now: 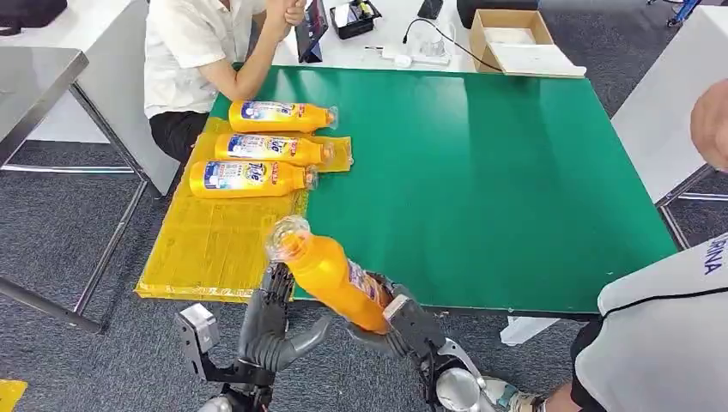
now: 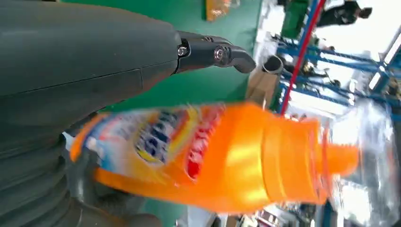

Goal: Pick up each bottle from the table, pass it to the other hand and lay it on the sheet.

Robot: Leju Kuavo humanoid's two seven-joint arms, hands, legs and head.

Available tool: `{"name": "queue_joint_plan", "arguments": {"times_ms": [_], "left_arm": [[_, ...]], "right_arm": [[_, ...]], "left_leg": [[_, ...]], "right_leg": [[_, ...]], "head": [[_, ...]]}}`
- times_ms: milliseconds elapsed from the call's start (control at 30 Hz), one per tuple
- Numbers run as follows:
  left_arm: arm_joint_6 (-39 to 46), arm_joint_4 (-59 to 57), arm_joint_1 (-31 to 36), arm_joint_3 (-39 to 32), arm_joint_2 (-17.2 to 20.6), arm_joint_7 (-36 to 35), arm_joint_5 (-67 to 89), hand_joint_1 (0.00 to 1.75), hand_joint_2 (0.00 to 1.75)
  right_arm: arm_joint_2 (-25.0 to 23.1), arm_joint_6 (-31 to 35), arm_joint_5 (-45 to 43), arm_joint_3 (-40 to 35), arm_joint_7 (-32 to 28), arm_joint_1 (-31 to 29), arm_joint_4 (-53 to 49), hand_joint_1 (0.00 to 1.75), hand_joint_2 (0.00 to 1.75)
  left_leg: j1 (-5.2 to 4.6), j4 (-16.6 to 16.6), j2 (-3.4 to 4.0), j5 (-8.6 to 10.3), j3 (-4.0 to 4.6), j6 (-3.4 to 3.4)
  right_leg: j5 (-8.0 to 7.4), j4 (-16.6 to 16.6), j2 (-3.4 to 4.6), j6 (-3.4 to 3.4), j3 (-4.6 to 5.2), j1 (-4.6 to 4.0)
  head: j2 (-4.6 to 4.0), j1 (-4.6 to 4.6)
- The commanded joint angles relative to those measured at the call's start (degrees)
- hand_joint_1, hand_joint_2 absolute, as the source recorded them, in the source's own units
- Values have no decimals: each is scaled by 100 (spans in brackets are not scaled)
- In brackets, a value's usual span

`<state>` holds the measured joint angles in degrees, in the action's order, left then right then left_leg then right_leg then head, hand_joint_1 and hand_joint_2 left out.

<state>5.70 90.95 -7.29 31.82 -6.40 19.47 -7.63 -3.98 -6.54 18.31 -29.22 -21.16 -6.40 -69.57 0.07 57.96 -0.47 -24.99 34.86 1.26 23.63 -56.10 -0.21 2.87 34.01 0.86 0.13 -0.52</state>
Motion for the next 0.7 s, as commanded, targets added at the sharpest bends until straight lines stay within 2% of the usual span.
{"name": "queue_joint_plan", "arguments": {"times_ms": [33,300,367,467,533,600,700], "left_arm": [[-209,-479,281,117,155,-55,-42,0,175],[-209,-479,281,117,155,-55,-42,0,175],[-209,-479,281,117,155,-55,-42,0,175],[-215,-486,271,110,160,-55,-42,0,175],[-263,-560,327,96,152,-94,-31,0,175],[-274,-639,370,46,130,-152,-29,0,175],[-267,-772,427,-30,128,-282,5,0,175]], "right_arm": [[53,-61,-79,-374,-34,-520,943,175,175],[53,-61,-79,-374,-34,-520,943,175,175],[53,-61,-79,-374,-34,-520,943,175,175],[49,-50,-68,-387,-27,-535,975,175,175],[13,-33,39,-492,22,-643,1153,175,175],[-21,-18,164,-637,11,-732,1290,175,175],[-73,192,501,-890,122,-847,1449,175,175]], "left_leg": [[4,-10,10,-6,-35,-7],[3,-8,8,-9,-36,-9],[1,-7,3,-1,-14,-4],[3,-10,5,-7,-36,-8],[2,-5,5,-2,-14,-4],[3,-9,13,-9,-40,-9],[2,-9,9,-3,-23,-6]], "right_leg": [[3,10,8,-13,-33,-5],[8,7,6,-15,-33,-5],[1,5,2,-7,-12,-2],[6,9,2,-13,-34,-5],[0,6,4,-7,-13,-3],[6,7,10,-15,-35,-5],[0,8,8,-9,-21,-3]], "head": [[0,0],[0,0],[0,0],[0,0],[0,0],[0,0],[0,2]]}}
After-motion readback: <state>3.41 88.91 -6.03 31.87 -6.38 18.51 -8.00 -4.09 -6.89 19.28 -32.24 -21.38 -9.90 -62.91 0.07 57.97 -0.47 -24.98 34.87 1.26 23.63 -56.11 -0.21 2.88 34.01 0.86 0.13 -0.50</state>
